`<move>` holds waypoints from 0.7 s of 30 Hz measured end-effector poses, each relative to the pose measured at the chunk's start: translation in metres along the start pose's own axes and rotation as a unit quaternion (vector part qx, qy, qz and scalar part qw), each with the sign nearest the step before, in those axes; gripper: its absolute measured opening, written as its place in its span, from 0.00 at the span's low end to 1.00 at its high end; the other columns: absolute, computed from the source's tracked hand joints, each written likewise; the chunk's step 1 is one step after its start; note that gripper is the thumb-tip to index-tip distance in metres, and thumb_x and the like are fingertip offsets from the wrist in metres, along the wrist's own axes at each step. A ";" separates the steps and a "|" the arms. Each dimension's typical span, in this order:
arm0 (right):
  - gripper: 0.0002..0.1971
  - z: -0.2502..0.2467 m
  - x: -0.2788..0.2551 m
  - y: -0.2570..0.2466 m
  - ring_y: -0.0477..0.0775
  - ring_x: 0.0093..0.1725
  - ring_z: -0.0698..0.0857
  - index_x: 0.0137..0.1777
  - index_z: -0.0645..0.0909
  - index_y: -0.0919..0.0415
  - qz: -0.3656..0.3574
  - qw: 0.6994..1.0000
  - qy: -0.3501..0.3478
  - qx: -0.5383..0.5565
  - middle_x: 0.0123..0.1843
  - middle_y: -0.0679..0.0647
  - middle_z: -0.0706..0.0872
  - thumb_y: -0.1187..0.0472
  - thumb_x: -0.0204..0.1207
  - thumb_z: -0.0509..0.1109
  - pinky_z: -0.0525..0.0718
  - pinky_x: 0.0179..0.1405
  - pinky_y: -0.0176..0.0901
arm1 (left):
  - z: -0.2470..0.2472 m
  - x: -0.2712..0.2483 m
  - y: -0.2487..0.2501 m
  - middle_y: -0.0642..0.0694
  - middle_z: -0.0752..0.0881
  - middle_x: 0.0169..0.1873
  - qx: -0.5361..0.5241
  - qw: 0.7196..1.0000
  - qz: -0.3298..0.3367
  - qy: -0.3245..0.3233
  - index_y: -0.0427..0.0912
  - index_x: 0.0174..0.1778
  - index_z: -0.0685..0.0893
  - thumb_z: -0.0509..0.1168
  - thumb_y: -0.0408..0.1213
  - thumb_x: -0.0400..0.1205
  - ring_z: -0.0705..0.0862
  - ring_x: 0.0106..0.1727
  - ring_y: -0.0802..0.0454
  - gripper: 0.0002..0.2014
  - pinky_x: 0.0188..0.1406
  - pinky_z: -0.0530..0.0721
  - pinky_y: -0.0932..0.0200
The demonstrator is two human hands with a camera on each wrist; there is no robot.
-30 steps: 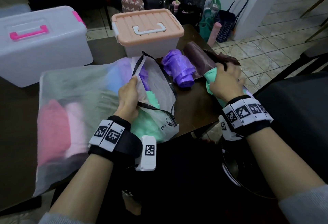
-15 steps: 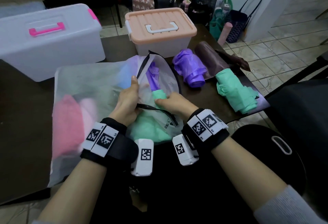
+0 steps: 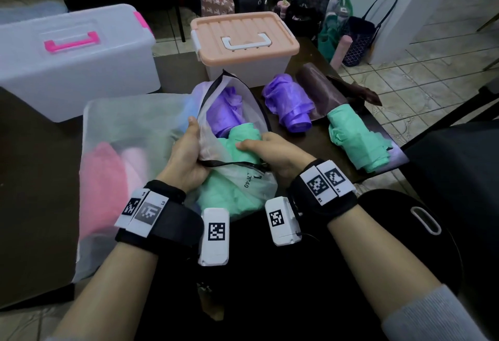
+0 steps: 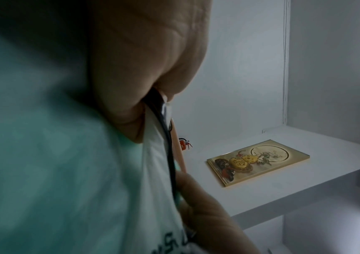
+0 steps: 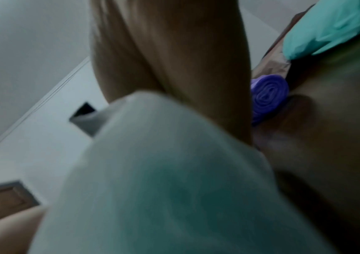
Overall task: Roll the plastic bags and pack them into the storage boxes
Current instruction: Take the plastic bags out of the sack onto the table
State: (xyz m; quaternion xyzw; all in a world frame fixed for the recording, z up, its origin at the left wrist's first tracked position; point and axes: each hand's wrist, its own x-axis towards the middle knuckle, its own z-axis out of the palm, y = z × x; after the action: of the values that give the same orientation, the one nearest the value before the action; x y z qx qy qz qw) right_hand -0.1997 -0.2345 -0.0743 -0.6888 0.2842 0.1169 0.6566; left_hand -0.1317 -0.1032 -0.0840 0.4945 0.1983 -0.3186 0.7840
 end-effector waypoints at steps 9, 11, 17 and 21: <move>0.15 -0.022 -0.014 -0.028 0.54 0.54 0.83 0.68 0.72 0.67 -0.231 0.927 0.106 0.276 0.56 0.58 0.83 0.67 0.83 0.59 0.80 0.64 0.50 | 0.001 0.001 -0.002 0.45 0.87 0.43 0.022 0.999 0.042 0.016 0.41 0.50 0.81 0.60 0.52 0.83 0.88 0.38 0.49 0.17 0.39 0.88 0.52; 0.14 -0.033 -0.018 -0.040 0.49 0.52 0.85 0.67 0.72 0.64 -0.272 0.908 0.184 0.261 0.54 0.54 0.84 0.65 0.83 0.62 0.84 0.58 0.45 | 0.001 0.001 -0.002 0.46 0.87 0.41 0.027 0.999 0.041 0.018 0.40 0.52 0.81 0.61 0.53 0.83 0.88 0.37 0.49 0.17 0.41 0.88 0.51; 0.35 -0.091 -0.020 -0.038 0.47 0.60 0.81 0.80 0.55 0.64 -0.311 0.873 0.377 -0.003 0.72 0.60 0.74 0.52 0.78 0.66 0.81 0.63 0.44 | -0.001 0.002 -0.002 0.43 0.87 0.51 0.036 0.998 0.046 0.006 0.40 0.63 0.79 0.61 0.54 0.82 0.88 0.44 0.47 0.22 0.52 0.86 0.46; 0.30 -0.110 -0.018 -0.015 0.62 0.63 0.76 0.78 0.58 0.62 -0.166 0.843 0.398 -0.322 0.69 0.64 0.71 0.56 0.80 0.64 0.74 0.65 0.63 | -0.002 0.004 -0.003 0.45 0.87 0.46 0.039 0.998 0.044 0.010 0.40 0.63 0.79 0.62 0.54 0.82 0.88 0.39 0.49 0.23 0.47 0.88 0.48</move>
State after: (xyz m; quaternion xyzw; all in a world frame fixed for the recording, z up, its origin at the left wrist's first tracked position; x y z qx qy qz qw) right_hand -0.2293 -0.3374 -0.0401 -0.8855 0.3491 -0.1930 0.2382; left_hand -0.1309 -0.1035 -0.0895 0.5357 0.1717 -0.2865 0.7755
